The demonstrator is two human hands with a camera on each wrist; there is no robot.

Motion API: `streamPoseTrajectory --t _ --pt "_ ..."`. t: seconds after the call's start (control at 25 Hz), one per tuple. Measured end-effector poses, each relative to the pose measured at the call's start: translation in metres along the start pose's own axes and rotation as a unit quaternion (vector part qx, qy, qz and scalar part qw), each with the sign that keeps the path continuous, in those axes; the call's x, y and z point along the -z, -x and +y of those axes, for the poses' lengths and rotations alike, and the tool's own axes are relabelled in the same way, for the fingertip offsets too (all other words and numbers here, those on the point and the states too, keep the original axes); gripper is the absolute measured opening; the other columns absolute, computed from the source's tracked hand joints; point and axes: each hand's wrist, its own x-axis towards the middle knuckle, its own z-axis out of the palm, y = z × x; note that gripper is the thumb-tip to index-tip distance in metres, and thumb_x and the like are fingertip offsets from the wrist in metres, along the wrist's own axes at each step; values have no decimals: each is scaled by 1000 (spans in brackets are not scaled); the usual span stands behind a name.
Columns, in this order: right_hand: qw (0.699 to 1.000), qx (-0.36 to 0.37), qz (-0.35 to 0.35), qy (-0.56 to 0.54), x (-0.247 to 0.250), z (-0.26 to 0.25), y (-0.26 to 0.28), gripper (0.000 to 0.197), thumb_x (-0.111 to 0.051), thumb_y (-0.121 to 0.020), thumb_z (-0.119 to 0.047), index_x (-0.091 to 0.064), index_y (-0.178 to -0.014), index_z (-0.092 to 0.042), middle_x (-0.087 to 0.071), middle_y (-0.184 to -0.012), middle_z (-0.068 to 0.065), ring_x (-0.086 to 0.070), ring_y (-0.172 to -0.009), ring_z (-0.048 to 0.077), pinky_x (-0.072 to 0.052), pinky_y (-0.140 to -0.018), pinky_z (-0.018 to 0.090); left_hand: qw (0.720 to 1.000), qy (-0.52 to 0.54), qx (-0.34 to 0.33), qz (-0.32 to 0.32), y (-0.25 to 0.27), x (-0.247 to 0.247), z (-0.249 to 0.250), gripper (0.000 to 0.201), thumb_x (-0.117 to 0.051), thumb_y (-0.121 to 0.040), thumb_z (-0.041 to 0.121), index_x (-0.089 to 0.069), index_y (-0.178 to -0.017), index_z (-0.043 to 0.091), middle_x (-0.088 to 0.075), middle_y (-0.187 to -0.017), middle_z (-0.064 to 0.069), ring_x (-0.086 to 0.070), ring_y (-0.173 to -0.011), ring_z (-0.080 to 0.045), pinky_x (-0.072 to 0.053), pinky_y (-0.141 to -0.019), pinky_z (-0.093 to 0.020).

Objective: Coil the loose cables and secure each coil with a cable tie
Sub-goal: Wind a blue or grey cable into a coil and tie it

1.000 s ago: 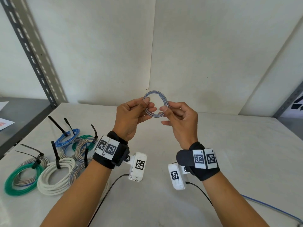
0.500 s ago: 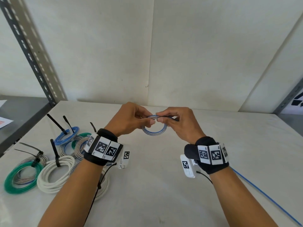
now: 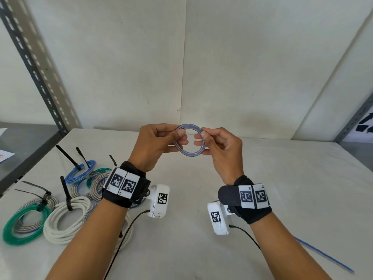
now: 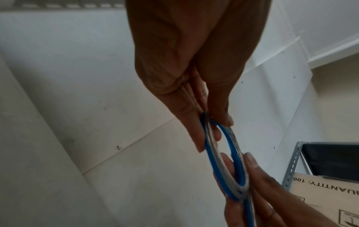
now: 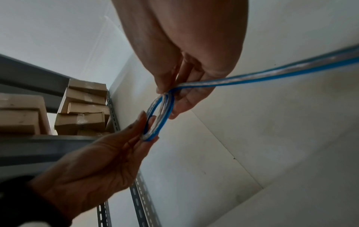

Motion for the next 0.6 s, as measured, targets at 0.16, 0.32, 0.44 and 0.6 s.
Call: streamPoseTrajectory --t 0.16,0.32,0.44,0.6 --pt "999 -6 -26 -25 4 -9 -4 13 -70 -91 -3 -72 -103 -6 -78 -88 9 -75 -75 23 -57 -67 27 1000 9 5 -17 2 -1 1 17 -71 -90 7 -73 -105 0 -76 -86 -18 -76 -82 -26 -61 -72 -32" --pt "999 13 -49 11 13 -8 -9 13 -69 -90 1 -72 -100 -8 -77 -83 9 -73 -70 26 -56 -69 29 997 -64 -4 -53 3 1 3 28 -76 -87 12 -72 -113 7 -76 -92 -17 -76 -82 -28 -61 -73 -35" --pt "989 25 -107 96 18 -5 -8 13 -71 -90 -3 -74 -97 -13 -77 -84 13 -72 -72 32 -57 -70 34 977 -193 -19 -89 2 4 3 29 -83 -81 18 -76 -109 14 -77 -90 -7 -76 -80 -24 -63 -78 -39" --pt "969 23 -165 181 18 -1 -5 15 -73 -89 -7 -76 -93 -22 -76 -83 9 -73 -73 24 -58 -74 50 954 -261 34 -146 5 7 3 15 -81 -83 14 -77 -97 9 -77 -81 -11 -76 -78 -27 -63 -79 -41"
